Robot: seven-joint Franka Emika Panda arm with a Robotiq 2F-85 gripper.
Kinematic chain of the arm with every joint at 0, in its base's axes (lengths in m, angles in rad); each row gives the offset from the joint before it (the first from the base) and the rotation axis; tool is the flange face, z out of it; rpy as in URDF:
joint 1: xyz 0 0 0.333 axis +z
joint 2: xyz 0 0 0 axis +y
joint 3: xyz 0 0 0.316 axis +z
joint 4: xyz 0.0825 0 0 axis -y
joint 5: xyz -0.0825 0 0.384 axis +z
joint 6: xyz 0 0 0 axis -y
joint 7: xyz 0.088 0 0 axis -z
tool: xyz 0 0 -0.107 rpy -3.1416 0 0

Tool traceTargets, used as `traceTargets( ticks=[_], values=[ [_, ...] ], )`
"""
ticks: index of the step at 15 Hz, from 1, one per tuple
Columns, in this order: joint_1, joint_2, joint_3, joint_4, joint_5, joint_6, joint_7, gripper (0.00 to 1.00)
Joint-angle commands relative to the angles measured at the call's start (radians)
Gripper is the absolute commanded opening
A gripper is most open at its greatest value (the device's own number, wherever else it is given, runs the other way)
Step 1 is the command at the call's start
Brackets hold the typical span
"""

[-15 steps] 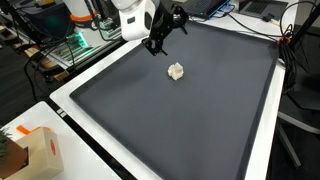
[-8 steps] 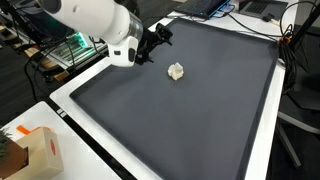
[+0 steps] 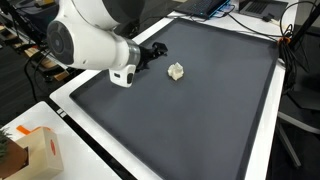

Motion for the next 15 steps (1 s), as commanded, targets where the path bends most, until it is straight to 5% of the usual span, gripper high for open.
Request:
traceTargets(
  ticks=[1,15],
  values=[
    [-0.003,0.08,-0.008,0.087,0.001,-0.054,0.108,1.0],
    [0.05,0.257,-0.022,0.339,-0.077,-0.089,0.647,1.0]
  ],
)
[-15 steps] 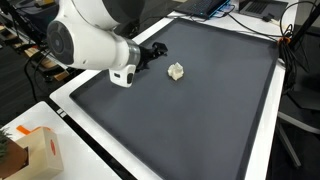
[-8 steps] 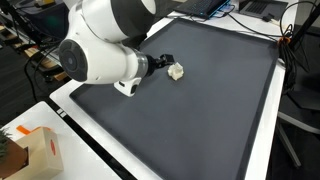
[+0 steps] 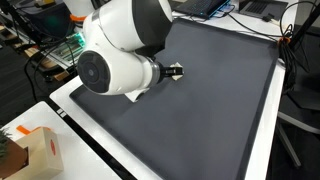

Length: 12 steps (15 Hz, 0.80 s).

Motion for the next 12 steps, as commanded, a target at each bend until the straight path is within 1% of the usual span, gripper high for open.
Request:
traceTargets(
  ticks=[1,8,12],
  values=[
    [0.03,0.057,-0.023,0.085,-0.058,-0.036,0.15,1.0],
    [0.086,0.094,-0.029,0.19,-0.211,-0.065,0.394,1.0],
    [0.119,0.099,-0.025,0.245,-0.314,-0.098,0.499,1.0]
  ],
)
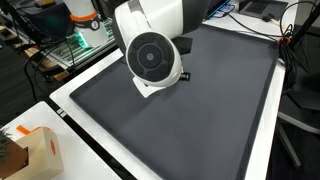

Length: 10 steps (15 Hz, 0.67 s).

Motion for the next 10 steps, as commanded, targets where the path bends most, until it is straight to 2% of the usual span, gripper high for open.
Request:
traceTargets(
  ticks=[1,10],
  values=[
    [0.038,0.025,-0.013,0.074,-0.103,-0.062,0.099,1.0],
    [0.141,0.062,-0.007,0.196,-0.358,-0.131,0.258,1.0]
  ],
)
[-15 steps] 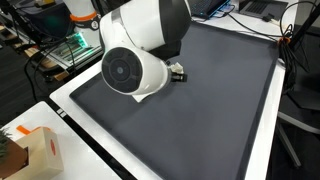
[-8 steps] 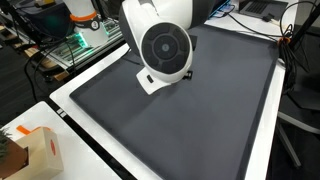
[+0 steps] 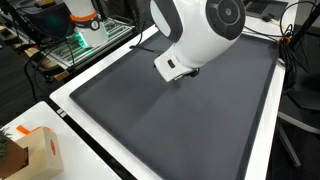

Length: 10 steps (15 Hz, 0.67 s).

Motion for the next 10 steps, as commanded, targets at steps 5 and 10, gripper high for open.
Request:
traceTargets(
  ticks=[5,10],
  values=[
    [0.079,0.045,-0.001,0.084,-0.167,-0.022,0.064,1.0],
    [0.136,0.034,0.004,0.078,-0.262,0.001,0.059,1.0]
  ],
)
